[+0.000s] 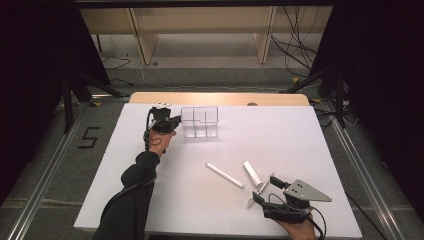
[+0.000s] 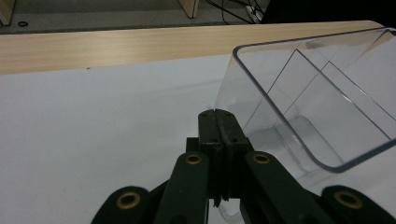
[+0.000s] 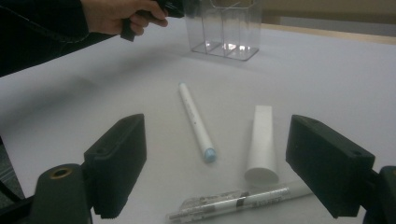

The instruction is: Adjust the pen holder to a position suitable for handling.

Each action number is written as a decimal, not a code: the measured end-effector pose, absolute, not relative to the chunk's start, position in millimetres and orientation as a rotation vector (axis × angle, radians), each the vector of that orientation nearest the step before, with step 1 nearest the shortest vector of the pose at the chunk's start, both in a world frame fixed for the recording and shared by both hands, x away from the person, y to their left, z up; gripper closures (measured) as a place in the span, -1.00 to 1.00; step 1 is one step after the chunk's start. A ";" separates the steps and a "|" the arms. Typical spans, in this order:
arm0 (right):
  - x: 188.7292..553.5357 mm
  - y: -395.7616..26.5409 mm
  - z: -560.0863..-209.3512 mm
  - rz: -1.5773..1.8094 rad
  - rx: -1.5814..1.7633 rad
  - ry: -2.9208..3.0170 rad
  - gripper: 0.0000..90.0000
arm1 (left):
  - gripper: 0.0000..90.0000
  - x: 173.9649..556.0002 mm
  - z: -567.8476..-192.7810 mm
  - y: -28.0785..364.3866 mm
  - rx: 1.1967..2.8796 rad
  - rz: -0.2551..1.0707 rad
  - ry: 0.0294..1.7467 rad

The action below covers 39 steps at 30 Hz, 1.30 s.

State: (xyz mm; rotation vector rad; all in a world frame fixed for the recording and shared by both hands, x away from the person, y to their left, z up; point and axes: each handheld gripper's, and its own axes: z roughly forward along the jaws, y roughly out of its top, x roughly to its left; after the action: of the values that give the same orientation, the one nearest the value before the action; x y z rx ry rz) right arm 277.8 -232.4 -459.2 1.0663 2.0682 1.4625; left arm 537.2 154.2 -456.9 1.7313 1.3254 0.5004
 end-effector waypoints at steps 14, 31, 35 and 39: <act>277.8 -232.6 -459.6 1.458 1.063 2.072 -0.53 | 0.99 539.2 -455.6 130.2 1.751 0.493 1.282; 277.1 -231.7 -459.8 1.459 1.063 2.075 -0.53 | 0.99 539.4 -455.1 108.5 1.753 0.476 1.270; 276.9 -231.6 -459.8 1.461 1.064 2.073 -0.53 | 0.99 539.5 -454.8 102.6 1.766 0.479 1.255; 277.0 -232.3 -459.8 1.462 1.063 2.070 -0.53 | 0.99 539.1 -454.2 99.0 1.766 0.477 1.250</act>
State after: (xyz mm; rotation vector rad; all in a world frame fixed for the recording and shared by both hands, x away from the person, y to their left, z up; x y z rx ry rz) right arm 277.0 -232.3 -459.8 1.0632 2.0699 1.4625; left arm 539.1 99.0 -454.2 1.7660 1.2500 0.4772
